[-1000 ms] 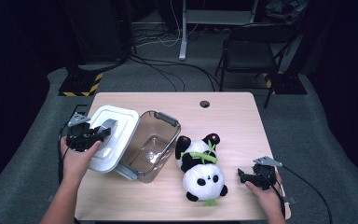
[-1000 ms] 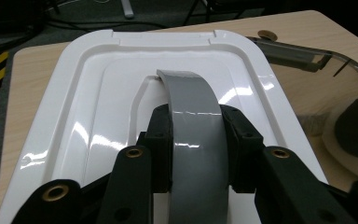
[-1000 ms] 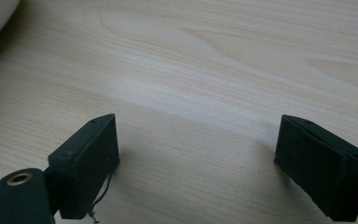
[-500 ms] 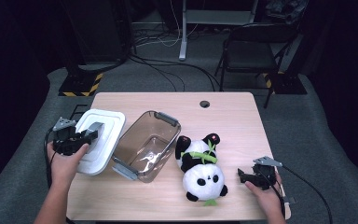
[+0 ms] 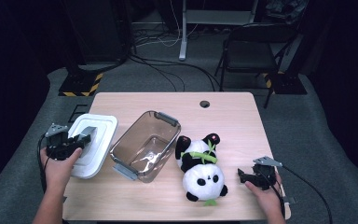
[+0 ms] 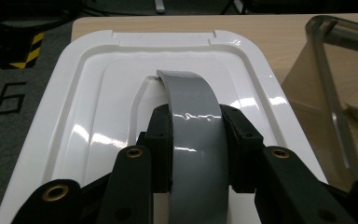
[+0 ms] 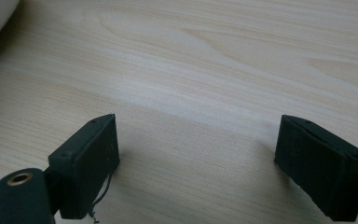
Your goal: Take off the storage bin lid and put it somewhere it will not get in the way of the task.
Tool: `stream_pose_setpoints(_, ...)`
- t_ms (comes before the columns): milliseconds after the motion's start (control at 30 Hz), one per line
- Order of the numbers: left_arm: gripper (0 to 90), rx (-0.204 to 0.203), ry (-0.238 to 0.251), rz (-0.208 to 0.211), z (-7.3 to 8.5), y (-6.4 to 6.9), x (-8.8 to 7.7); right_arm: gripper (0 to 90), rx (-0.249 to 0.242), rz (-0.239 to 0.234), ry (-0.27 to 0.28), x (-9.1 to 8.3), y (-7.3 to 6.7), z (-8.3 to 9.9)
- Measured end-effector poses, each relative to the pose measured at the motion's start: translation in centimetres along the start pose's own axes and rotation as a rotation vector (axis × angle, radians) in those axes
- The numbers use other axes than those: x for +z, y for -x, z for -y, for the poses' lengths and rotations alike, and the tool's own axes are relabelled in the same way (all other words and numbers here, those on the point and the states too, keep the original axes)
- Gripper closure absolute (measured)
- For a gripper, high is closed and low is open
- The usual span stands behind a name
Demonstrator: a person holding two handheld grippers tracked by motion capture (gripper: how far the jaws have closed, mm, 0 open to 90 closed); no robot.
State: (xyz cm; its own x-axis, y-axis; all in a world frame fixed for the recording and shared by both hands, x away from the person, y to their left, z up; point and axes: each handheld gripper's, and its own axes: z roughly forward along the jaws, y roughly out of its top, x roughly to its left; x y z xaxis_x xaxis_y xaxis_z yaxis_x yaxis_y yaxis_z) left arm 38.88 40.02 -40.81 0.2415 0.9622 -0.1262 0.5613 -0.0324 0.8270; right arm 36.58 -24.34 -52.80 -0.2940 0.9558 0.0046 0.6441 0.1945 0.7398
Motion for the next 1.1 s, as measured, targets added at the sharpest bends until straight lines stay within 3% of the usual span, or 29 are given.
stream_pose_setpoints(167,67.0,0.018,-0.028,-0.028,1.1,-0.8,0.7,12.8,0.007,0.005,-0.001,0.1,0.0,-0.1)
stream_pose_setpoints(600,67.0,0.016,-0.040,-0.022,2.5,-1.3,2.7,12.8,-0.002,-0.002,-0.001,0.0,-0.1,0.0)
stream_pose_setpoints(667,67.0,-0.005,-0.041,-0.021,2.9,-1.5,3.3,12.8,-0.001,-0.003,-0.001,0.0,-0.1,0.0)
stream_pose_setpoints(1100,67.0,0.019,-0.085,-0.028,4.4,-1.8,6.2,12.9,-0.002,-0.004,-0.001,0.0,-0.1,0.0)
